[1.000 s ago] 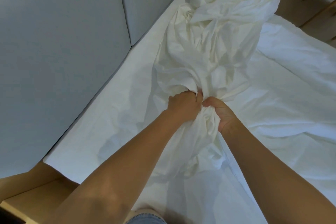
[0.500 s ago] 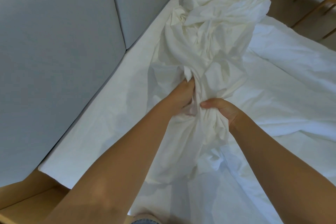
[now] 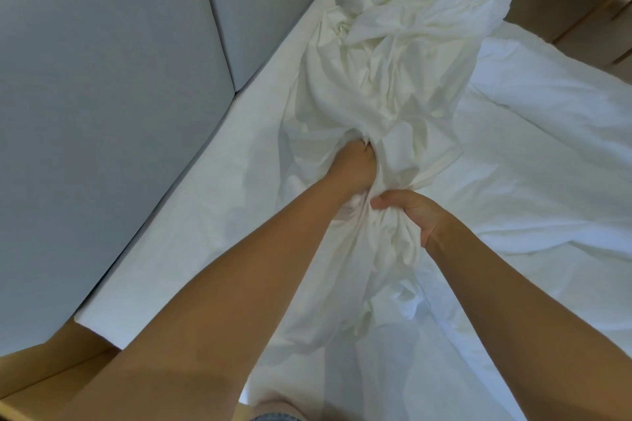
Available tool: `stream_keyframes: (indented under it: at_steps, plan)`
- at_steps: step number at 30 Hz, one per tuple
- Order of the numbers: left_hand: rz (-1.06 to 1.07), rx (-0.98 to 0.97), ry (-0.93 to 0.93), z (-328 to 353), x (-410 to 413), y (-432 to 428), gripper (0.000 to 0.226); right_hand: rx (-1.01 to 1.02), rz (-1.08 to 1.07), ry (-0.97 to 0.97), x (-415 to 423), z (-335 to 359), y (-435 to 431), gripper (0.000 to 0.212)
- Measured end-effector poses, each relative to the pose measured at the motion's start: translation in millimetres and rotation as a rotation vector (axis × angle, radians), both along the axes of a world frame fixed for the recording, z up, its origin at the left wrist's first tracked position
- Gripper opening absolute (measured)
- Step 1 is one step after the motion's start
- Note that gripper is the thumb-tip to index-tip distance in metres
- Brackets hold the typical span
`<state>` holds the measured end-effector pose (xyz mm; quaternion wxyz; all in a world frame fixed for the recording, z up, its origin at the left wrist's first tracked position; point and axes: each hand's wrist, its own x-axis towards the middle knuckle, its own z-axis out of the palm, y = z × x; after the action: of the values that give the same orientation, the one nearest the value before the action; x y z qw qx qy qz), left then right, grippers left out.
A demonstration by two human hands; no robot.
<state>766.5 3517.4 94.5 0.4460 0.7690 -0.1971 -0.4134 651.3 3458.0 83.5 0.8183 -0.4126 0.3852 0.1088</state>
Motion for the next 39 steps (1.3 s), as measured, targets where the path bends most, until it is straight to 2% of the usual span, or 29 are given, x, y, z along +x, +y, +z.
stream_keyframes:
  at_steps: [2, 6, 8, 10, 13, 16, 18, 20, 23, 25, 28, 30, 33, 36, 38, 39]
  plan:
    - [0.141, -0.058, 0.033, 7, 5, -15, 0.028, 0.007, 0.017, -0.011, 6, 5, -1, 0.015]
    - [0.4, -0.045, 0.046, 9, 14, -29, 0.049, 0.099, -0.047, -0.109, 15, 8, 5, 0.011]
    - [0.56, -0.081, 0.087, 6, 17, -30, 0.05, 0.143, -0.111, -0.119, 17, 5, 11, 0.015]
    - [0.634, -0.107, 0.164, 9, 21, -34, 0.05, 0.141, -0.153, -0.12, 21, 1, 16, 0.015]
    - [0.471, -0.069, 0.34, 18, 30, -24, 0.05, 0.113, -0.143, -0.093, 21, 1, 13, 0.012]
    - [0.206, -0.087, 0.701, 10, 52, 19, 0.056, 0.108, -0.189, -0.069, 11, -3, 2, 0.016]
    - [0.15, -0.066, 0.864, -2, 53, 48, 0.055, 0.12, -0.23, -0.073, 6, -7, 0, 0.016]
    - [0.189, -0.038, 0.917, -14, 40, 64, 0.043, 0.126, -0.232, -0.057, 4, -12, 1, 0.02]
    - [0.215, -0.013, 0.886, -28, 22, 77, 0.02, 0.141, -0.155, -0.05, 3, -13, 4, 0.031]
    - [0.062, 0.056, 0.747, -28, 18, 86, 0.025, 0.14, -0.088, -0.036, 1, -13, 5, 0.044]
    - [-0.183, 0.159, 0.381, -18, 14, 86, 0.016, 0.109, -0.039, 0.014, -1, -14, 4, 0.027]
    - [-0.207, 0.172, 0.22, -17, 8, 76, 0.014, 0.092, -0.046, 0.035, -1, -13, 4, 0.022]
    - [0.027, 0.114, 0.234, -17, -3, 67, 0.014, 0.072, -0.056, 0.025, -3, -11, 5, 0.021]
    - [0.419, 0.024, 0.249, -22, 2, 76, 0.026, 0.036, -0.115, 0.033, -9, -12, 3, 0.016]
    - [0.623, 0.049, 0.181, -34, 15, 88, 0.027, 0.019, -0.133, 0.063, -14, -13, 3, 0.014]
    - [0.633, 0.094, 0.14, -38, 20, 94, 0.023, 0.011, -0.134, 0.078, -16, -13, 3, 0.014]
